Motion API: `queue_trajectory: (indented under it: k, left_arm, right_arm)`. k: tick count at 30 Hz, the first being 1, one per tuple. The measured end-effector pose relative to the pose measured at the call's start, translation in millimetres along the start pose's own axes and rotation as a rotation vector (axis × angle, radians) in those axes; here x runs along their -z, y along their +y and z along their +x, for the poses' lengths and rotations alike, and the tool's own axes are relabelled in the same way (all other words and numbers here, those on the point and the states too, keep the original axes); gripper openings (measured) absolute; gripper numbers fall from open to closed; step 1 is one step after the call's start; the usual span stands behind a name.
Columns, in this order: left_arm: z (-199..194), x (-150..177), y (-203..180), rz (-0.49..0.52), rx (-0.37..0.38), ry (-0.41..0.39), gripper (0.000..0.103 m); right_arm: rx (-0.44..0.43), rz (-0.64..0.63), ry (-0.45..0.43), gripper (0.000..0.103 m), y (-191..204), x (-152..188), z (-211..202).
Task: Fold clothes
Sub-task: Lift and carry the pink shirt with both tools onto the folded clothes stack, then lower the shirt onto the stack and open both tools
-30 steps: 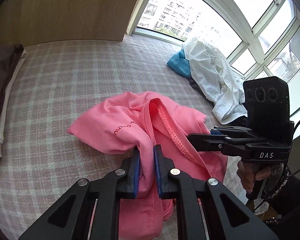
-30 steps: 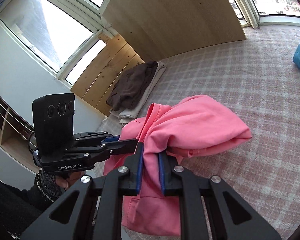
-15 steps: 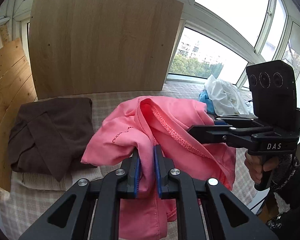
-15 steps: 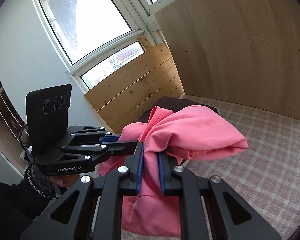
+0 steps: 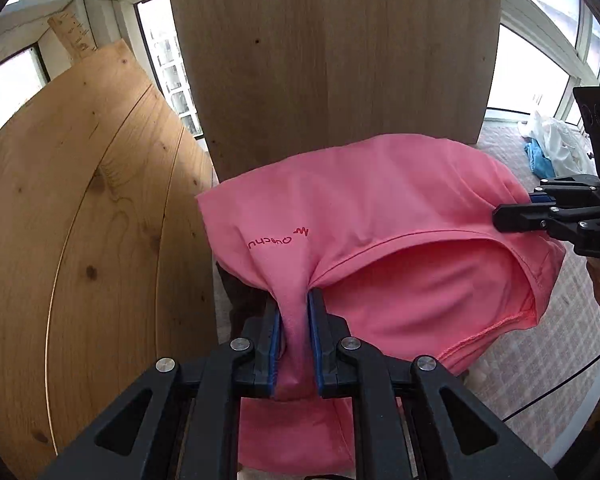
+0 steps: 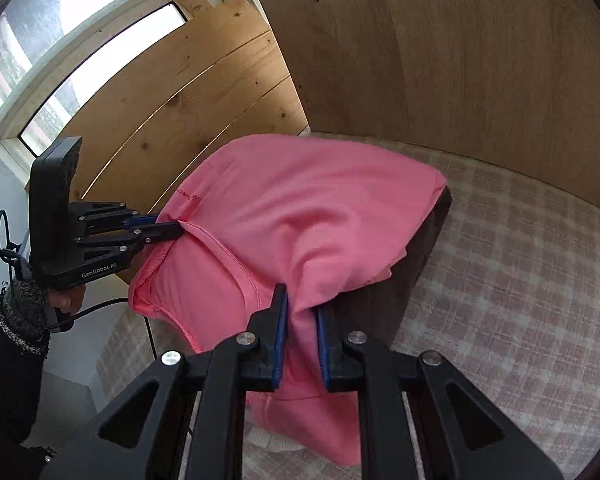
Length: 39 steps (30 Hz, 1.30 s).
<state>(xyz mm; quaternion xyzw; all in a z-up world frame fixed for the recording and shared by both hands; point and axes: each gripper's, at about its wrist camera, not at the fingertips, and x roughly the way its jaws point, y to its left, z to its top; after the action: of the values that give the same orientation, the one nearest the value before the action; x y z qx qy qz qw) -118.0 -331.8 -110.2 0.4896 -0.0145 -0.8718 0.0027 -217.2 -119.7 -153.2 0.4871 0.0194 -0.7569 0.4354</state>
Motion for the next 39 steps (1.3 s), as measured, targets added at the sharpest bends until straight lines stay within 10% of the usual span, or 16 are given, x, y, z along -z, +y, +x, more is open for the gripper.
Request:
queue_trajectory:
  k: [8, 18, 21, 29, 32, 39]
  left_arm:
    - [19.7, 25.5, 18.1, -0.029, 0.034, 0.007, 0.032]
    - [-48.3, 40.8, 3.5, -0.040, 0.085, -0.154, 0.031]
    - [-39.6, 48.6, -7.5, -0.006, 0.102, -0.120, 0.032]
    - [1.0, 76.8, -7.8, 0.002, 0.038, 0.041, 0.032]
    - [1.3, 77.8, -1.1, -0.006, 0.020, 0.062, 0.033]
    - [-37.7, 59.7, -13.0, 0.011, 0.041, -0.045, 0.031]
  right_arm:
    - [0.015, -0.006, 0.047, 0.017, -11.5, 4.5, -15.8]
    - [0.030, -0.086, -0.049, 0.017, 12.2, 14.8, -51.2]
    - [0.164, -0.108, 0.023, 0.017, 6.3, 26.5, -27.0]
    - [-0.106, 0.109, 0.106, 0.019, -23.9, 47.0, -20.8]
    - [0.116, -0.021, 0.151, 0.019, -11.7, 49.2, -32.3]
    - [0.092, -0.105, -0.042, 0.019, 9.3, 13.6, -61.1]
